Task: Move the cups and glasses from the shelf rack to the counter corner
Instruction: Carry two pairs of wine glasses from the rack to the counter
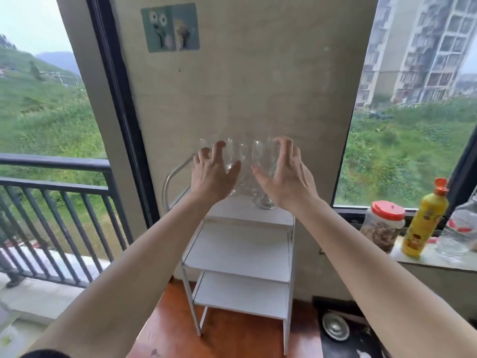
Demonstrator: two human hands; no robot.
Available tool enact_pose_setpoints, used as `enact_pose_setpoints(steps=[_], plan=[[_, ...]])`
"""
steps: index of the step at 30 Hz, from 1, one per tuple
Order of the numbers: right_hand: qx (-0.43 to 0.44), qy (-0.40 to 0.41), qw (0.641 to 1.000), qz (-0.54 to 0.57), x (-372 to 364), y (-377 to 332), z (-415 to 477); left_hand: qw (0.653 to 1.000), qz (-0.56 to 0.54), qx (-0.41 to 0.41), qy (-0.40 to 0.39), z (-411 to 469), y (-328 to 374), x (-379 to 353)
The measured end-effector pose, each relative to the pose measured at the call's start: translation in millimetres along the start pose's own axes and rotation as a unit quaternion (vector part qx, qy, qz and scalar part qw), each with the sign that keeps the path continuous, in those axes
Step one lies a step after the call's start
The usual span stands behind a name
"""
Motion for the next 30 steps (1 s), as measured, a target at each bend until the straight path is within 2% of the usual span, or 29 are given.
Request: enact_pose_setpoints(steps=[6,12,22,26,30], plan=[[0.003,0.029,0.999,0.027,-3,-2,1,0.992,-0.095,-0.013,0.084,-12,-1,7],[0.007,0.035,0.994,0.107,-6,-10,-8,0.976,-0.184,-0.019,0.113,-27,-4,32],[0.067,0.145,0.967,0.196,10,-53,-65,0.944,-0.252,-0.067,0.202,-100,-20,119],[0.062,0.185,0.961,0.197,34,-55,-112,0.943,-0.256,-0.069,0.2,-146,-25,122],[0.027,0.177,0.972,0.153,58,-25,-172,0.946,-0.282,-0.051,0.149,-192,-21,96]])
Point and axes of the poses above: each hand's wrist, its own z-axis towards the middle knuckle, its own x-axis out of the back of the hand, y = z × x, the point moved 8 cm from there along z, towards the middle knuckle, and after that the axes turned 5 degrees about y, right-handed, at the moved point
